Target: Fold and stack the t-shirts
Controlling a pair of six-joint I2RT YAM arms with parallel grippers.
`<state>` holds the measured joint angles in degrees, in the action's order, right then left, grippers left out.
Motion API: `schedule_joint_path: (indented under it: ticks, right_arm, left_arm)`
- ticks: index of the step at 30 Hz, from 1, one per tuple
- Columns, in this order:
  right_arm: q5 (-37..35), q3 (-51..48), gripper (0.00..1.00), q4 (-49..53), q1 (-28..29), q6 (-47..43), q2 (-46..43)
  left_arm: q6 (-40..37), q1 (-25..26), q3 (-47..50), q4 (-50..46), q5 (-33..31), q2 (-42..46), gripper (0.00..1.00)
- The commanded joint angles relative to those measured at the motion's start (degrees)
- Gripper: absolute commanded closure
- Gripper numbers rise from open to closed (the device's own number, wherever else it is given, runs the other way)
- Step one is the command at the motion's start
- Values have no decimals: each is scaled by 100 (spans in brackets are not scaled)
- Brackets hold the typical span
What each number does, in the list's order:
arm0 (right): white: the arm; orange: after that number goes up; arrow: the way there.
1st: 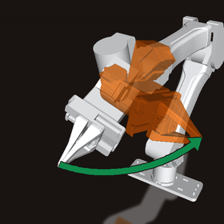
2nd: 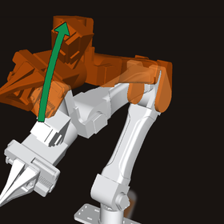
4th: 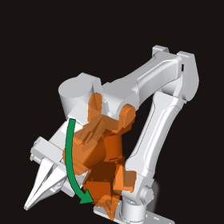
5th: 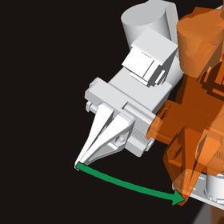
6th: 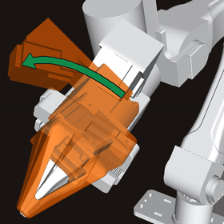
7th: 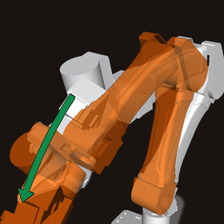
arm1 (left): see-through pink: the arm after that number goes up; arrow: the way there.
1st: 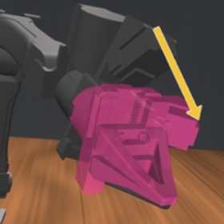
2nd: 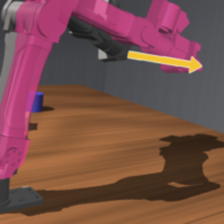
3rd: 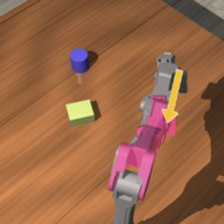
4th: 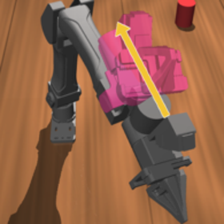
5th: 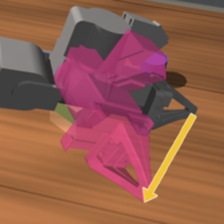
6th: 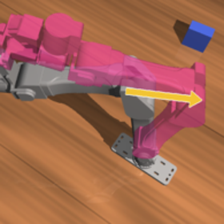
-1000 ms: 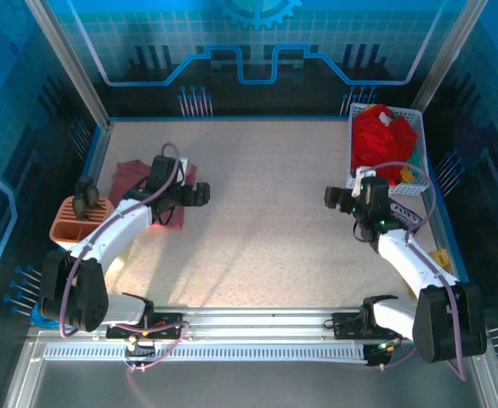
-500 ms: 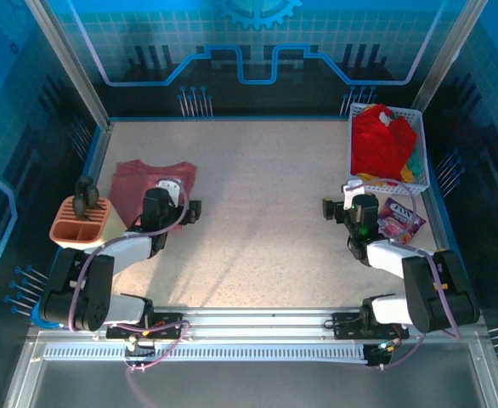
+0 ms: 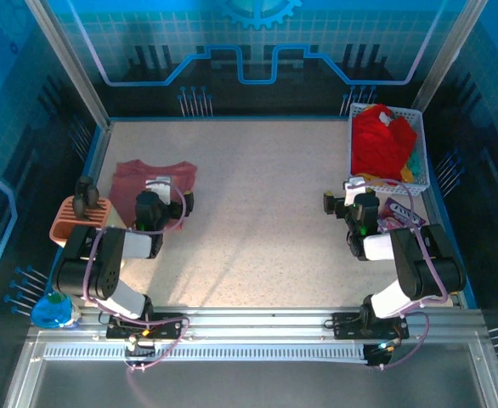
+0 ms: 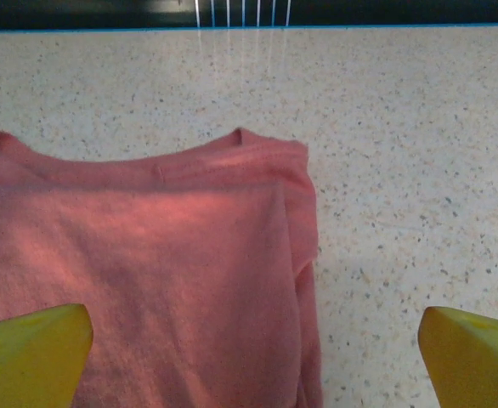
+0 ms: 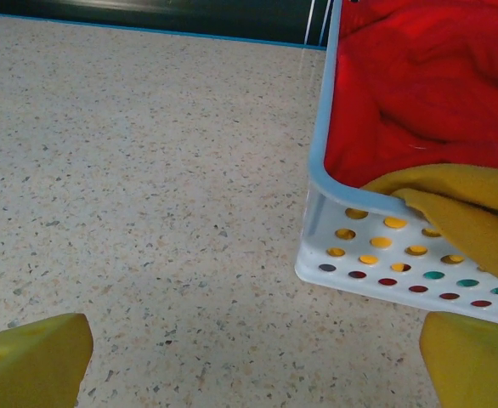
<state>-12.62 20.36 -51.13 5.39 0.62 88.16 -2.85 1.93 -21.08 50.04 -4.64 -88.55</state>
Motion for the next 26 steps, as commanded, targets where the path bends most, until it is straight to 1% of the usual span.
schedule_joint_path:
  ticks: [1,11,13,14,15,19,25,26]
  right_arm:
    - [-29,101,0,-296,-68,62,23]
    - [39,117,0,-252,-61,25,19]
    - [726,223,0,-35,-65,-203,18]
    - [899,231,0,-3,-99,-214,-7]
    - [925,220,0,-70,-124,-199,22]
    - [489,194,0,-80,-125,-36,8]
    - [492,197,0,-89,-126,-53,16]
    - [387,177,0,-135,-122,-18,10]
  left_arm:
    - [225,-34,-47,379,-286,-55,1]
    - [241,-36,-62,359,-322,-48,1]
    - [239,-35,-63,357,-326,-48,1]
    - [240,-35,-63,364,-321,-49,1]
    - [237,-36,-58,364,-325,-51,1]
    - [241,-40,-61,362,-326,-49,1]
    - [241,-35,-61,357,-319,-48,1]
    - [241,-39,-62,359,-326,-53,1]
